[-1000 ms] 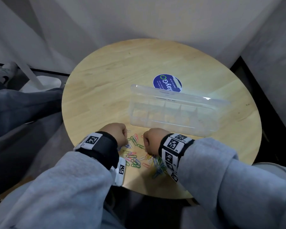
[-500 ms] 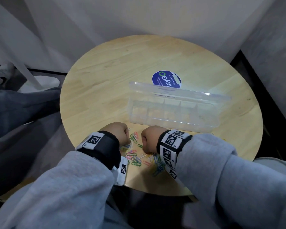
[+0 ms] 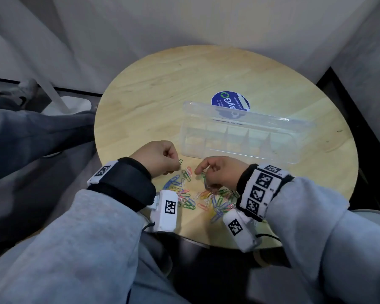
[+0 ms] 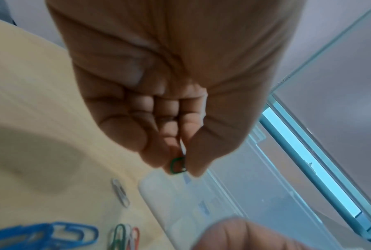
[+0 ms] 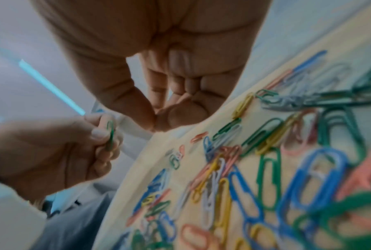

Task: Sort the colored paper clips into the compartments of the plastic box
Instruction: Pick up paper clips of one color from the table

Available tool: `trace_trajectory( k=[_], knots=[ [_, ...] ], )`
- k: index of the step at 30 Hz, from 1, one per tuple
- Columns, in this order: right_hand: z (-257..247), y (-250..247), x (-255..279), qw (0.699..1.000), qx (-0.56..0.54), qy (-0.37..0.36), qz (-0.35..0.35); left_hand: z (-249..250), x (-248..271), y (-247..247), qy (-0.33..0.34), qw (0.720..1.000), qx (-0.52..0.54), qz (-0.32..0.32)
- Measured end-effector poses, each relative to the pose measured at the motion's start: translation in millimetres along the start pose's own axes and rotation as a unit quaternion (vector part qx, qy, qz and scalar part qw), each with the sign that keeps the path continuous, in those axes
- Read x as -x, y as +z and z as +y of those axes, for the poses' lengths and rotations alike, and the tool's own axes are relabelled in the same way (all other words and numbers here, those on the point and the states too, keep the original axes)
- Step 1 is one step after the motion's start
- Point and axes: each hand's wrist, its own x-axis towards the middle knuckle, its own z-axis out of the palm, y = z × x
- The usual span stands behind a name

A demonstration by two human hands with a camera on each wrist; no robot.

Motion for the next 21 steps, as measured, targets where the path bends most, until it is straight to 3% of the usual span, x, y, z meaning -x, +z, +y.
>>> trace_trajectory(
  k=[4,10,14,17,19,21],
  knots=[
    [3.7,2.7,8.7,0.994,-0.092,0.047,-0.018,-3.6,4.8,-0.8,-0.005,0.995,0.097,0.003],
    [-7.4,10.8,16.4,0.982,-0.112,0.144,-0.040,-1.5,8.7,1.1,-0.053,0.983,0.177,-0.014],
    [-9.1,15.5,19.0,0.986,-0.118,0.099,-0.059,4.0,11.9,-7.0,-0.075,0.976,0.207,-0.002],
    [-7.1,22.3,20.0,0.991,0.121,0.012,-0.062,1.1,13.1,-10.1,-0.093,0.986,0.139,0.005],
    [-8.2,29.7,19.3,0.949,0.312,-0.015,-0.035,-4.4,11.7,-8.9,-0.121,0.990,0.072,0.009],
    [-10.0,37.8,15.9,0.913,0.406,-0.034,-0.032,-8.3,11.8,-5.6,-0.147,0.989,-0.002,-0.010]
  ],
)
